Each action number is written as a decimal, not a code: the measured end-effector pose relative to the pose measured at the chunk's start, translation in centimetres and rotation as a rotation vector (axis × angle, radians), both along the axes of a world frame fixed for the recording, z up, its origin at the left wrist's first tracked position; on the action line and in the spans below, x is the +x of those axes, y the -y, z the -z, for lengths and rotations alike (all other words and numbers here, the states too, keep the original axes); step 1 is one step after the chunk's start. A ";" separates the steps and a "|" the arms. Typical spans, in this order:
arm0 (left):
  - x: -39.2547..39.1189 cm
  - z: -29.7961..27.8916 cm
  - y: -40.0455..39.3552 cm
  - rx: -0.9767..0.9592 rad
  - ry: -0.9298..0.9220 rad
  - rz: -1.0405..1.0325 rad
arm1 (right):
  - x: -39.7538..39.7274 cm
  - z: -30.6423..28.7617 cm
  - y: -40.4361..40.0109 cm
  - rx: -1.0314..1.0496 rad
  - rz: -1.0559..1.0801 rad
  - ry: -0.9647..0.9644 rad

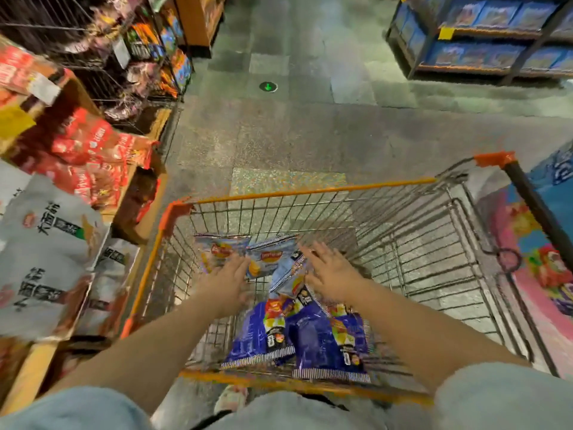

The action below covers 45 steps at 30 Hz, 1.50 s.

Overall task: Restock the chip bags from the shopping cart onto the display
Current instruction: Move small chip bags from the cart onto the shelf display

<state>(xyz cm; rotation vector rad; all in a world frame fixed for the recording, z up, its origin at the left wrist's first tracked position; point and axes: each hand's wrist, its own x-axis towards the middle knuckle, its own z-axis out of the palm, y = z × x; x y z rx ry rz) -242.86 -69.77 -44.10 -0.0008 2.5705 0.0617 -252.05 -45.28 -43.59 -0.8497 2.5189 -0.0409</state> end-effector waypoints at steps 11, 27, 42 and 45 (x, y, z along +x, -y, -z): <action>-1.9 6.7 -7.4 0.112 0.121 -0.176 | -4.5 8.9 -5.6 0.054 -0.023 0.184; -5.3 17.5 -10.5 -0.124 0.294 -0.068 | -8.9 21.5 -4.4 0.070 -0.312 0.162; -7.7 23.4 -9.0 0.196 0.063 -0.292 | -11.1 26.5 -0.8 -0.104 -0.255 0.222; -7.5 22.7 -9.0 0.234 -0.042 -0.293 | -10.8 25.6 -1.0 -0.168 -0.269 0.202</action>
